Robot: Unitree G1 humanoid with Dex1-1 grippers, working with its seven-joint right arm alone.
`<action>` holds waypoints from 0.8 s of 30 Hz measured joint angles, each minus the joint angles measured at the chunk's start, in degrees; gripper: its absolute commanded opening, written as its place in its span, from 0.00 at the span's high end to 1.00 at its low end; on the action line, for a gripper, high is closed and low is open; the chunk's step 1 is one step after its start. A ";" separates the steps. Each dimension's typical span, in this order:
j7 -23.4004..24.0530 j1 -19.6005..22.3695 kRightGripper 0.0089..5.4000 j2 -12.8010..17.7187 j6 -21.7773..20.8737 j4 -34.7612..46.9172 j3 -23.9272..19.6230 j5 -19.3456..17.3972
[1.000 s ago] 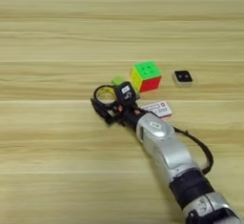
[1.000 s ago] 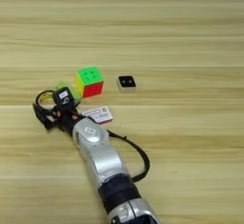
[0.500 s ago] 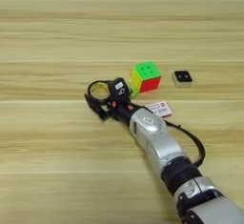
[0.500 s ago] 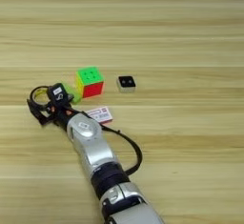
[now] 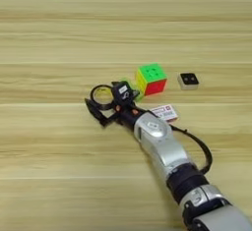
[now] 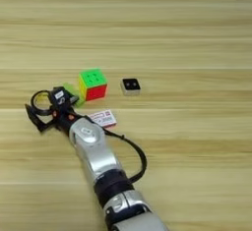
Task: Move the objects on the table
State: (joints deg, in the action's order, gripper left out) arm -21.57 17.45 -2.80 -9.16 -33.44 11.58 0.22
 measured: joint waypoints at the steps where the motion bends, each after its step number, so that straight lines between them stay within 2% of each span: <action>1: 0.08 -0.70 0.01 0.14 0.14 1.26 0.20 0.23; 5: 0.67 -3.32 0.01 0.37 1.00 8.79 0.37 0.53; 7: 1.38 -5.14 0.01 0.69 1.94 15.07 0.21 0.56; 14: 5.31 -6.62 0.01 2.02 3.60 28.58 -2.37 1.01; 19: 9.61 -6.24 0.01 3.65 4.16 30.27 -7.01 1.26; 21: 13.45 -3.84 0.01 5.70 4.72 26.56 -11.70 1.30; 24: 14.29 -3.18 0.01 6.69 4.55 22.58 -13.10 1.30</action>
State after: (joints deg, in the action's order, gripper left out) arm -7.28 14.27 3.89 -4.60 -10.86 -1.52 1.52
